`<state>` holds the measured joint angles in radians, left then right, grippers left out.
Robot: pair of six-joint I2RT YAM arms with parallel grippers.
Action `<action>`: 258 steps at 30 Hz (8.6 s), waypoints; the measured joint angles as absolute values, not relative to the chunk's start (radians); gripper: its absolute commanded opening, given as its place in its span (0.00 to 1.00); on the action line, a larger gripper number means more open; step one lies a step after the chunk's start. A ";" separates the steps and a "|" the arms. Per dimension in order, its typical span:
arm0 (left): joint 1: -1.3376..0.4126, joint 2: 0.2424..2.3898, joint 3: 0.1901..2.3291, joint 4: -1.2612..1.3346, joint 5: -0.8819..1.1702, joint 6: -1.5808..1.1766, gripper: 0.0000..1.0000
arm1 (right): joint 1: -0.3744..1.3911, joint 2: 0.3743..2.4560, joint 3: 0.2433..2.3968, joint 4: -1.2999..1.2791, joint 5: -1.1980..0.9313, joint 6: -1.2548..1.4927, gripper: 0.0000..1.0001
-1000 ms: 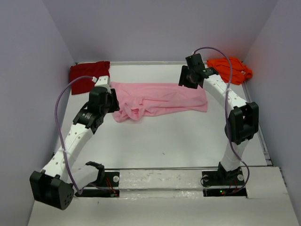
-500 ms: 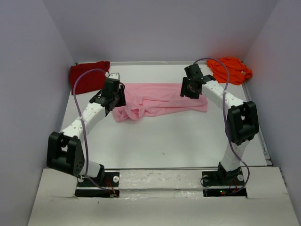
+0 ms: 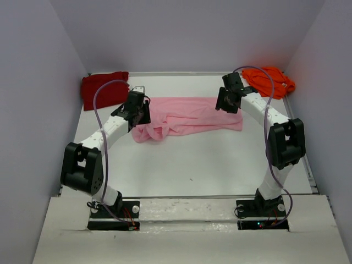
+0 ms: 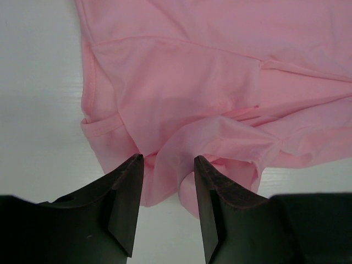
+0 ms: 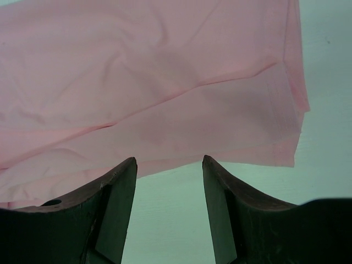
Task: Fold and stack the t-shirts
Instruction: Fold the tshirt
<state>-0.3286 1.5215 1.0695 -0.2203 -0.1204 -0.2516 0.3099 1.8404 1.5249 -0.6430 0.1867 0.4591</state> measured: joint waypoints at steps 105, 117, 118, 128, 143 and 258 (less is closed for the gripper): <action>-0.431 1.377 1.006 -0.251 -0.197 -0.214 0.00 | 0.068 1.916 1.443 -0.480 0.127 0.351 0.57; -0.431 1.377 1.006 -0.250 -0.198 -0.213 0.00 | 0.068 1.998 1.444 -0.440 0.055 0.354 0.31; -0.431 1.377 1.006 -0.250 -0.198 -0.213 0.00 | 0.068 2.004 1.444 -0.437 0.048 0.360 0.21; -0.431 1.377 1.005 -0.250 -0.199 -0.213 0.00 | 0.068 1.992 1.424 -0.418 0.005 0.373 0.00; -0.445 1.216 1.010 -0.315 -0.168 -0.246 0.00 | 0.136 1.451 1.081 -0.420 -0.063 0.489 0.00; -0.452 1.837 1.325 -0.225 -0.126 -0.376 0.64 | 0.159 2.041 1.589 -0.485 0.022 0.433 0.66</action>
